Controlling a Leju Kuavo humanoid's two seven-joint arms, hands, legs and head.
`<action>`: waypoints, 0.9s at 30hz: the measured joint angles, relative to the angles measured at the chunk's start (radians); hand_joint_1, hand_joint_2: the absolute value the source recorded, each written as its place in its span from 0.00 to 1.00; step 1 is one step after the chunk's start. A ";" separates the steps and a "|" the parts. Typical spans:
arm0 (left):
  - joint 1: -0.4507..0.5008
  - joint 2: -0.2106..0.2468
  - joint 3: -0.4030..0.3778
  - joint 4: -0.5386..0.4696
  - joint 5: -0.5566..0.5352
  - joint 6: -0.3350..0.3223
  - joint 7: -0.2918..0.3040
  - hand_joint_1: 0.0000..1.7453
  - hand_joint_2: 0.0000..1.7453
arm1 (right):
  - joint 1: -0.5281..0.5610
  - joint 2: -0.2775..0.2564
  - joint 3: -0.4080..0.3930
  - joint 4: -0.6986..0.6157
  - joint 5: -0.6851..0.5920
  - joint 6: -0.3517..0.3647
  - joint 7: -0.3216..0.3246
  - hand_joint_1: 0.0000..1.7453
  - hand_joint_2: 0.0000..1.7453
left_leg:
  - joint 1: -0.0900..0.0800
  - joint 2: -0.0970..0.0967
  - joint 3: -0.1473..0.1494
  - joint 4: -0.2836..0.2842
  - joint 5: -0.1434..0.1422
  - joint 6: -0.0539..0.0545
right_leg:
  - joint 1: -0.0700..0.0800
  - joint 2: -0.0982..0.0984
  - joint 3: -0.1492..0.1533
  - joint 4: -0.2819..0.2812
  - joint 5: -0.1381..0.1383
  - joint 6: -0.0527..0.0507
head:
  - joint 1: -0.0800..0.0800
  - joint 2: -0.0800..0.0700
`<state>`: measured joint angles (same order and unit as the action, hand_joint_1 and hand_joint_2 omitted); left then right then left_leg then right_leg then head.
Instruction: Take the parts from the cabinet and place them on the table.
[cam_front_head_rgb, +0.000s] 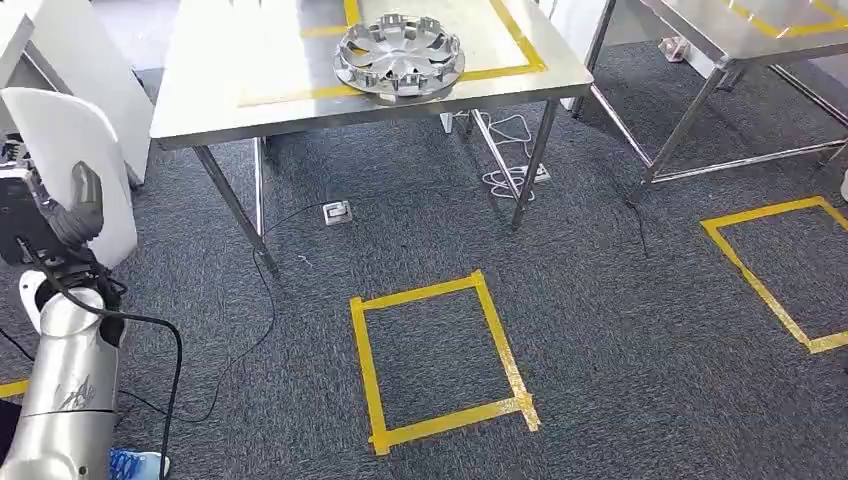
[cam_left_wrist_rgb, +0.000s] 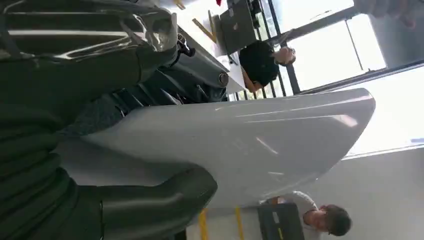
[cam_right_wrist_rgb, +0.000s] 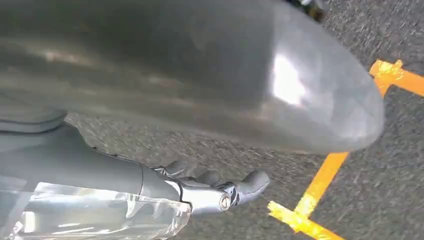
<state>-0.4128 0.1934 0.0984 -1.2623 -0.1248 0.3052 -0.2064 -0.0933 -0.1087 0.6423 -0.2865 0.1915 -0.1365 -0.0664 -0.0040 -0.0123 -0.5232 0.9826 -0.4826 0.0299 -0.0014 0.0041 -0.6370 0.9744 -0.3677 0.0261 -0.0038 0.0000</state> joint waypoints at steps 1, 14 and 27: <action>-0.004 0.001 -0.005 0.000 -0.004 -0.002 0.001 1.00 1.00 | -0.002 -0.002 0.003 0.000 0.000 0.007 -0.001 0.00 0.00 | 0.001 0.000 0.001 -0.001 -0.003 -0.005 | 0.002 0.000 0.000 0.003 -0.005 -0.007 | 0.001 0.000; -0.041 0.010 -0.044 0.006 -0.017 -0.014 0.011 1.00 1.00 | -0.013 -0.003 0.021 -0.004 -0.003 0.019 -0.005 0.00 0.00 | 0.017 0.012 -0.109 0.045 0.104 -0.033 | -0.007 0.017 0.094 -0.007 -0.080 -0.033 | 0.000 0.000; -0.063 0.004 -0.085 0.007 -0.020 -0.023 0.015 1.00 1.00 | -0.009 -0.006 0.028 -0.007 -0.017 0.001 -0.006 0.00 0.00 | 0.011 0.004 -0.015 -0.010 0.023 0.018 | -0.007 0.004 -0.104 0.233 -0.098 0.021 | 0.002 0.000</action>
<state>-0.4756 0.1976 0.0137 -1.2551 -0.1446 0.2819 -0.1919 -0.1025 -0.1152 0.6706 -0.2937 0.1748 -0.1353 -0.0725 0.0072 -0.0082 -0.5379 0.9728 -0.4601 0.0482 -0.0083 0.0085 -0.7406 1.2078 -0.4654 0.0471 -0.0023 0.0000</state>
